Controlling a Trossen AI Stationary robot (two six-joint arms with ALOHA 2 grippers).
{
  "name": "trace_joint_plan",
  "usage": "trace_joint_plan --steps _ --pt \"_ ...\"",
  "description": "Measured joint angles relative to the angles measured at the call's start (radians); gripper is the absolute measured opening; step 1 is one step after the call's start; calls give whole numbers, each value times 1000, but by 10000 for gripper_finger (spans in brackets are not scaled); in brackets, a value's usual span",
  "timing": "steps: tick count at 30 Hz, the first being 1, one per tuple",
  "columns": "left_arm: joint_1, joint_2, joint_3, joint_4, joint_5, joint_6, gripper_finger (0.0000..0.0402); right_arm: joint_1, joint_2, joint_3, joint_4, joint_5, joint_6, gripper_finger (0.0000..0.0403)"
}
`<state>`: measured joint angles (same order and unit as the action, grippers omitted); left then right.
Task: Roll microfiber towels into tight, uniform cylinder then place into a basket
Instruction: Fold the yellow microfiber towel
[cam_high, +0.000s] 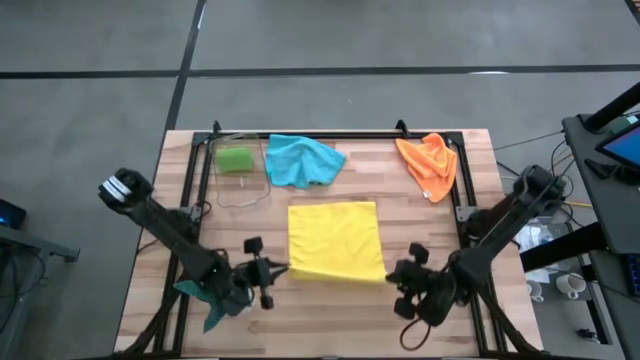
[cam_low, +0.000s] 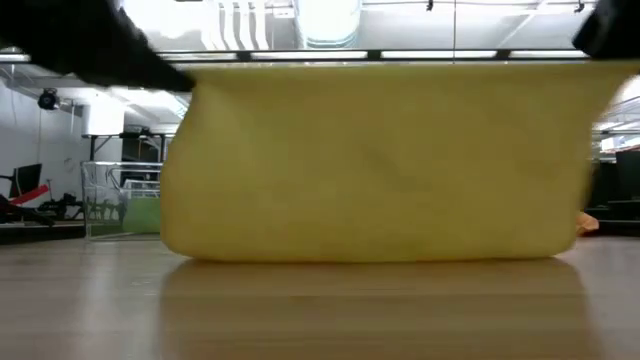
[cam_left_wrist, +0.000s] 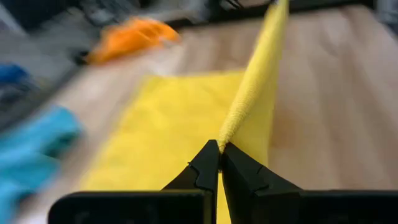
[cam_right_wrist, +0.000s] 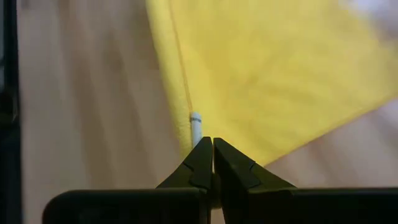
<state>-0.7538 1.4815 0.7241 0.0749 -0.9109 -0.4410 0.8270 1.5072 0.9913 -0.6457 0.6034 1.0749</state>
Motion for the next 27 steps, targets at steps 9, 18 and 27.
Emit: trace_joint_plan --steps 9,18,27 --pt "-11 56 43 -24 234 -52 0 1 174 186 -49 -182 -94 8" --pt "36 38 23 -110 94 -112 0 -93 132 187 -288 -10 13 8" --pt "128 38 -33 -116 87 -208 0 -213 125 93 -279 3 33 8"
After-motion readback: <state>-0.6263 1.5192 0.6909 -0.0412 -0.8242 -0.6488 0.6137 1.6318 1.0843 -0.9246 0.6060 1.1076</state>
